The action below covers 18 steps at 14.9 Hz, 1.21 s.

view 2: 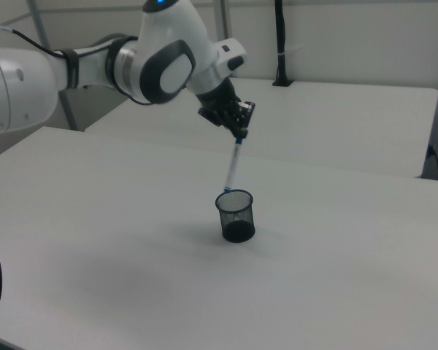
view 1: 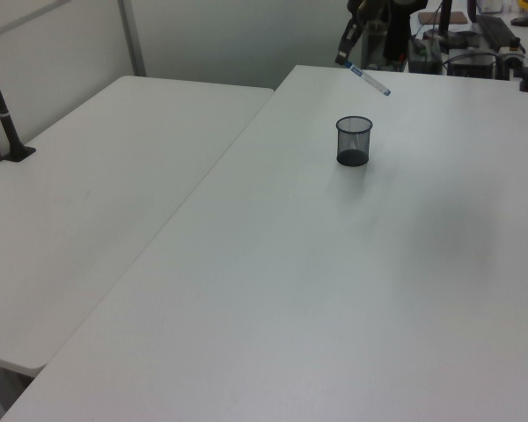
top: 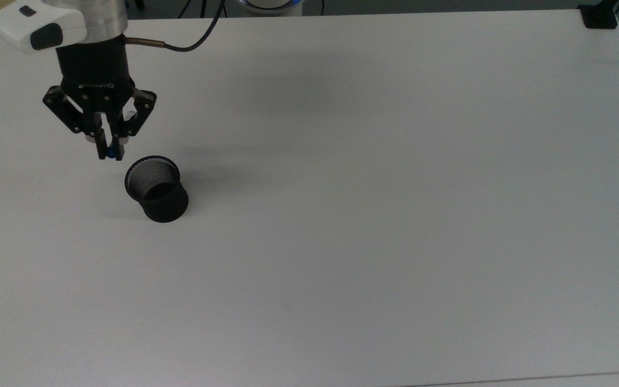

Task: Insert the marker
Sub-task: 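Lift the marker upright and carry it above the mesh cup, then lower the marker into the mesh cup and open the gripper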

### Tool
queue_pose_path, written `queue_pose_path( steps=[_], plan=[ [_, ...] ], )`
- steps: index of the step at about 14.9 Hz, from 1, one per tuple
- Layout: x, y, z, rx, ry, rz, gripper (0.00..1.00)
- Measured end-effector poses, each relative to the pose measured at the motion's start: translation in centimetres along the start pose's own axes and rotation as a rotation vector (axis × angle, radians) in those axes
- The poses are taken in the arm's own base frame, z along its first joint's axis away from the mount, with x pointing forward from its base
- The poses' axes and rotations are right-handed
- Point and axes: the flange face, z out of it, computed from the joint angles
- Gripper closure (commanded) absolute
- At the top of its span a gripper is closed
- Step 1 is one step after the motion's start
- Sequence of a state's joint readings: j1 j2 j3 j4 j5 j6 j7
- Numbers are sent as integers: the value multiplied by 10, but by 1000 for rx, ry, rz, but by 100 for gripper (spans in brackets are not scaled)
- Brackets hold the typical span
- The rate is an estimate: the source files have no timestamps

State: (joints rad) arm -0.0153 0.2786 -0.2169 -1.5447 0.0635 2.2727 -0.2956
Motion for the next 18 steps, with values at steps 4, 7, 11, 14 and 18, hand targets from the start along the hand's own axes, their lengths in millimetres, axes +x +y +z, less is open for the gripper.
queue_pose_path(
  steps=[4, 7, 11, 14, 18],
  plan=[
    [-7, 9, 28, -55, 125, 12, 100],
    [-16, 6, 61, -82, 191, 32, 98],
    [-16, -4, 73, -72, 195, 89, 96],
    [-17, -11, 74, -59, 193, 129, 98],
    [-14, -13, 59, -53, 211, 146, 98]
  ],
)
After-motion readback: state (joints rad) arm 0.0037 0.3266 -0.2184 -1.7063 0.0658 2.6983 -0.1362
